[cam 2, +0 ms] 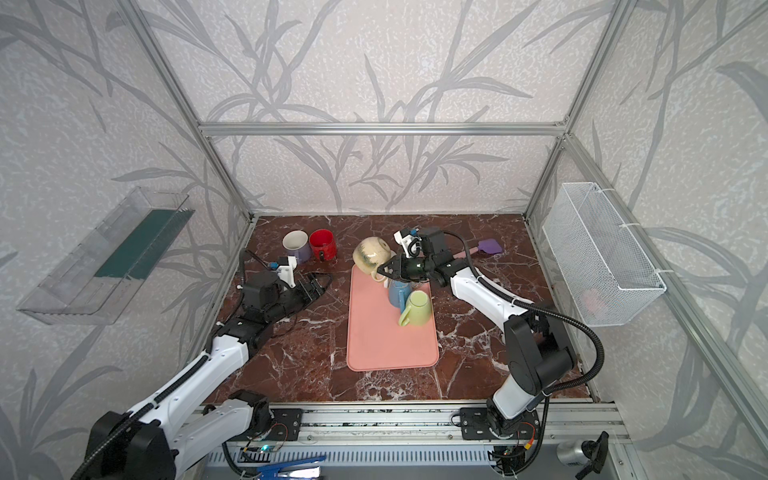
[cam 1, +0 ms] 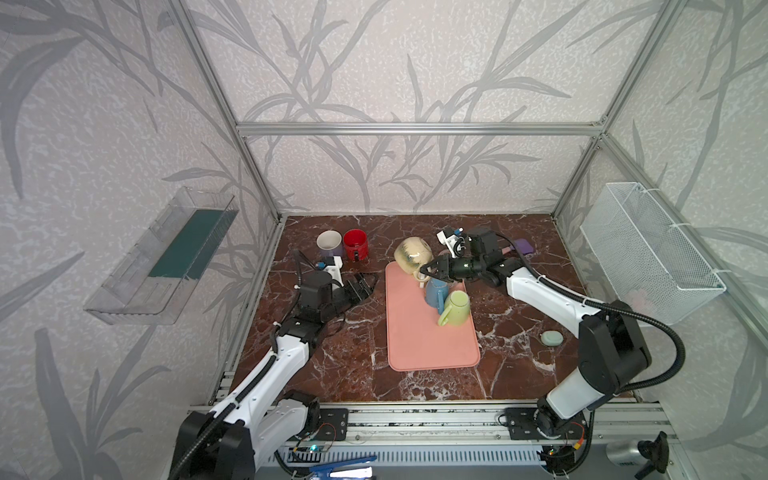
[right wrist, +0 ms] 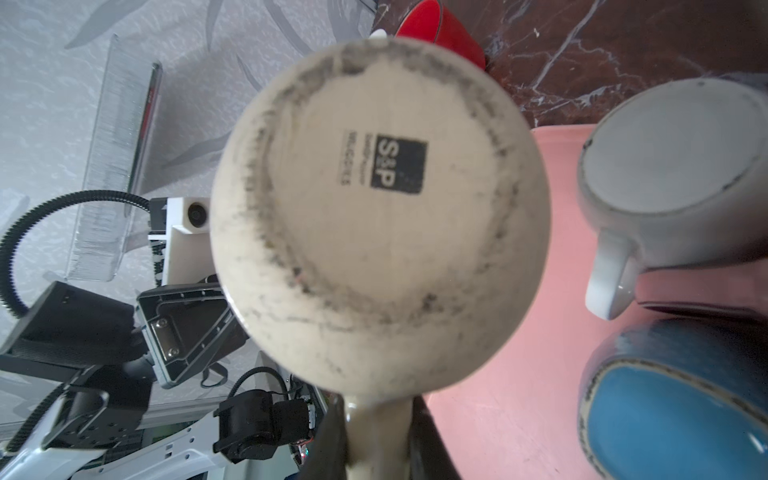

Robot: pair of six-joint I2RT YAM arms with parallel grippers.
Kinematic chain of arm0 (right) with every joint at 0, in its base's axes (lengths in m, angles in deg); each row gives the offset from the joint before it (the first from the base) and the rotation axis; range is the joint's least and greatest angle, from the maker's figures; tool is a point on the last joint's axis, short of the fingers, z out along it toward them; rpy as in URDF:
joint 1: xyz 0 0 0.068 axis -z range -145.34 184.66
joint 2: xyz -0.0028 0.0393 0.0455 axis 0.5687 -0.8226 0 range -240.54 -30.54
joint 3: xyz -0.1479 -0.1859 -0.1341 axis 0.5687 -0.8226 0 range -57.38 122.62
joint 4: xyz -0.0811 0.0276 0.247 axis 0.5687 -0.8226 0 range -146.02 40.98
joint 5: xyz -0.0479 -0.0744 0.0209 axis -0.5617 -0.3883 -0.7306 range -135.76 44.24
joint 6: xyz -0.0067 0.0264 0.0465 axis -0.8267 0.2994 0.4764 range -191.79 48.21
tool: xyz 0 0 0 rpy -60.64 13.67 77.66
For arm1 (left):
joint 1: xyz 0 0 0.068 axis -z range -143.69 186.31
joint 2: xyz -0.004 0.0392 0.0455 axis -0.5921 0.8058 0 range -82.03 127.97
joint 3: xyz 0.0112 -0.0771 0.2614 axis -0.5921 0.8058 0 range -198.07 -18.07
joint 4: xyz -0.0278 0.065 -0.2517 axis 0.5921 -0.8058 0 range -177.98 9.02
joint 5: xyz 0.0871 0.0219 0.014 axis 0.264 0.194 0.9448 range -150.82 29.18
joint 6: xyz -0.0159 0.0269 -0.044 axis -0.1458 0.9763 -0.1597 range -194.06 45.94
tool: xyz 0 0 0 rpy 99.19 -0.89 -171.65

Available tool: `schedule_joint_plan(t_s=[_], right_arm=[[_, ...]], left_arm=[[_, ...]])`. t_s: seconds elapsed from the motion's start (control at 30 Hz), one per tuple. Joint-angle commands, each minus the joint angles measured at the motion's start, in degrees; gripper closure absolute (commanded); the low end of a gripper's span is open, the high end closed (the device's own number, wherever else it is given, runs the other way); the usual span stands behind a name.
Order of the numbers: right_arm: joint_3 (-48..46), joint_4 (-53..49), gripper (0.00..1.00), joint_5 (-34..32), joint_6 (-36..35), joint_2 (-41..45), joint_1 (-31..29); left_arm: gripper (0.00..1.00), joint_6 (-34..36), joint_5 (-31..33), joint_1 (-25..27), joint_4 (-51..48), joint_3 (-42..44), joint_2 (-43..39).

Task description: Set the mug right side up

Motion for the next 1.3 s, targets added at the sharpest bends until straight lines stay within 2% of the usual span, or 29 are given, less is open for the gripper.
schedule_joint_plan(t_s=[0.0, 0.13, 0.23, 0.33, 0.5, 0.73, 1.07, 1.27], right_arm=[[-0.93, 10.38, 1.0, 4.78, 2.4, 4.31, 1.05], [-3.34, 14.92, 1.0, 5.57, 5.17, 5.74, 1.7], [-5.34, 20.52, 1.0, 6.03, 8.34, 6.15, 2.15], [-6.73, 25.15, 1.0, 5.66, 10.99, 6.22, 2.34], [-8.1, 29.63, 1.0, 4.19, 13.15, 6.3, 2.34], [-7.93, 31.85, 1.0, 3.05, 14.29, 5.74, 2.33], [-9.06, 35.27, 1.0, 2.5, 15.99, 5.52, 2.27], [-9.44, 35.93, 1.0, 2.61, 16.17, 5.34, 2.17]], left_arm=[[0.14, -6.21, -3.84, 2.55, 19.45, 0.65, 2.93], [0.13, -8.04, -4.56, 5.86, 28.89, 2.06, 6.16], [0.12, -12.9, -5.36, 6.69, 39.29, 4.04, 9.73], [0.21, -16.46, -6.45, 7.22, 48.27, 4.81, 13.89], [0.33, -15.6, -5.13, 9.01, 50.42, 5.39, 16.48], [0.35, -19.05, -4.87, 11.0, 57.34, 5.58, 21.12], [0.44, -24.55, -4.92, 12.87, 66.31, 2.68, 29.94], [0.46, -25.73, -5.13, 13.44, 67.75, 0.08, 32.28]])
